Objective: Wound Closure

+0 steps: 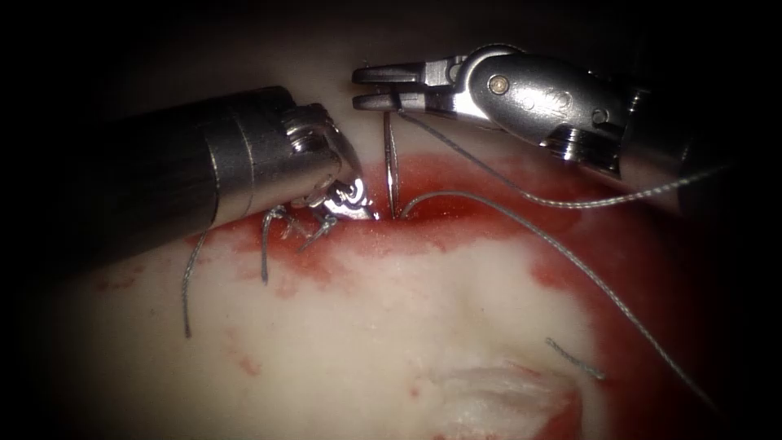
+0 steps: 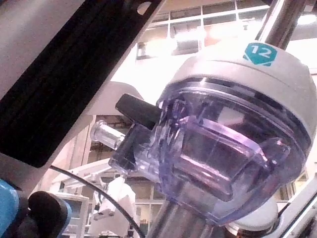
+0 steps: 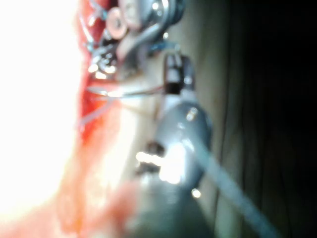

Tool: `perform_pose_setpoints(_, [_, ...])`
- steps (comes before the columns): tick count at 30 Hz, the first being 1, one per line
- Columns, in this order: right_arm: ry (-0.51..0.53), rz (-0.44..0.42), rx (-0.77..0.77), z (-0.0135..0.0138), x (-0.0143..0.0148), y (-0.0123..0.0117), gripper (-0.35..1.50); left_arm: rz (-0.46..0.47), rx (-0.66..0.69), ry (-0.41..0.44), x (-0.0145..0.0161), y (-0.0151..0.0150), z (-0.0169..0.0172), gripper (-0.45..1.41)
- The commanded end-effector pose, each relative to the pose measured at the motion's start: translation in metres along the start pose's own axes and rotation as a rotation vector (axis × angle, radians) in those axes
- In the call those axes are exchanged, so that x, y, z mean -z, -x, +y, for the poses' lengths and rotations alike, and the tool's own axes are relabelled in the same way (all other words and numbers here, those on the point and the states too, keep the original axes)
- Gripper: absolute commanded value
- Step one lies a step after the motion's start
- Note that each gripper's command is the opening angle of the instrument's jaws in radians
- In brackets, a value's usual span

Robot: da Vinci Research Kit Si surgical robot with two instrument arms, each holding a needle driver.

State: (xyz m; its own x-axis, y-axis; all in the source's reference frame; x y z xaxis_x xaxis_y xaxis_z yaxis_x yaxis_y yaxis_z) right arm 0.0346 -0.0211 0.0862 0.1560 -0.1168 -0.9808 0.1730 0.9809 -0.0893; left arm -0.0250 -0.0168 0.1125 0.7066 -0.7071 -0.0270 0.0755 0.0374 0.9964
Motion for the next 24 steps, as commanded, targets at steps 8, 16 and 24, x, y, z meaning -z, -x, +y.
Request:
perform_pose_setpoints(8, [-0.048, 0.028, 0.022, 0.0012, -0.0005, 0.0001, -0.35, -0.003, -0.007, 0.004, 0.0005, 0.0013, -0.0003, -0.45])
perform_pose_setpoints(16, [-0.023, 0.050, -0.075, 0.0014, -0.0004, -0.0001, -0.35, 0.003, -0.006, 0.019, 0.0005, 0.0012, -0.0001, -0.45])
perform_pose_setpoints(24, [-0.017, 0.055, -0.163, 0.0014, -0.0005, -0.0001, -0.35, 0.010, -0.005, 0.028, 0.0004, 0.0011, -0.0001, -0.45])
